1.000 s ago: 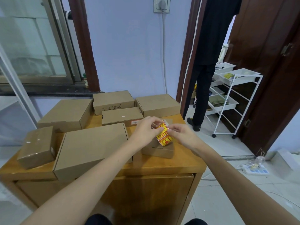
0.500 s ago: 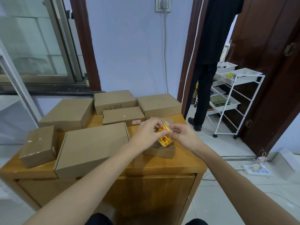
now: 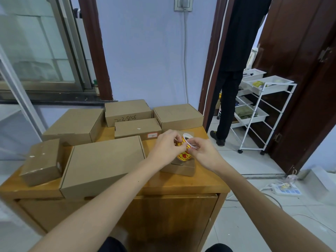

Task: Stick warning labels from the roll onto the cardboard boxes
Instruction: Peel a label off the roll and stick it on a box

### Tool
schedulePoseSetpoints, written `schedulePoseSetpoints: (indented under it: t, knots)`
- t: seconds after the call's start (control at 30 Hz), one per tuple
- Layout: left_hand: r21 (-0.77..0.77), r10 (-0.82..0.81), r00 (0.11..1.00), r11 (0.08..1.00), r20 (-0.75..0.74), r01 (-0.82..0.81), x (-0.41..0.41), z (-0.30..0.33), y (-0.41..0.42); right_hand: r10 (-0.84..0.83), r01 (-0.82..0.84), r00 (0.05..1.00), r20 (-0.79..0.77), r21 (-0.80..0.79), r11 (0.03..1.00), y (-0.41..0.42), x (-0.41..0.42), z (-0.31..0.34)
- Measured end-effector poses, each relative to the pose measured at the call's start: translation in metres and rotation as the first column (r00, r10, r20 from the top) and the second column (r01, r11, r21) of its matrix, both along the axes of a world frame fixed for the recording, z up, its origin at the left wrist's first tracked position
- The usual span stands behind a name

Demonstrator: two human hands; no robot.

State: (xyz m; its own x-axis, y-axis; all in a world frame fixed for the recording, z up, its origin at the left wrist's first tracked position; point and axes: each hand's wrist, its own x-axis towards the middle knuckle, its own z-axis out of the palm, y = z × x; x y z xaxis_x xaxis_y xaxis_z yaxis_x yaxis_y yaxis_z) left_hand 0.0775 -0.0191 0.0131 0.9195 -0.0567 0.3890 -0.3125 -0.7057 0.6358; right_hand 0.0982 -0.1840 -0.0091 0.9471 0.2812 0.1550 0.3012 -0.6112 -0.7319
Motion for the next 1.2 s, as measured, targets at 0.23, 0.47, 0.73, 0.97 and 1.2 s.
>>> schedulePoseSetpoints:
  t: [0.23, 0.47, 0.73, 0.97, 1.2]
  knots:
    - [0.066, 0.017, 0.998, 0.998, 0.056, -0.021, 0.001, -0.001, -0.003, 0.001, -0.001, 1.000, 0.013, 0.000, 1.000, 0.001, -0.002, 0.005]
    - [0.112, -0.004, 0.995, 0.994, 0.098, -0.008, -0.002, -0.003, 0.001, -0.024, 0.025, 0.999, -0.020, 0.053, 0.998, 0.001, -0.011, 0.011]
    - [-0.033, 0.157, 0.987, 0.987, -0.018, -0.158, 0.006, -0.010, 0.027, -0.165, 0.188, 0.978, -0.124, 0.199, 0.962, -0.016, -0.009, 0.014]
    - [-0.130, 0.209, 0.974, 0.967, -0.084, -0.219, 0.008, -0.025, 0.049, -0.365, 0.376, 0.923, -0.125, 0.079, 0.923, -0.044, -0.001, -0.005]
    - [-0.140, 0.120, 0.989, 0.981, -0.091, -0.132, 0.008, -0.032, 0.047, -0.464, 0.455, 0.886, -0.001, -0.203, 0.867, -0.052, 0.002, -0.023]
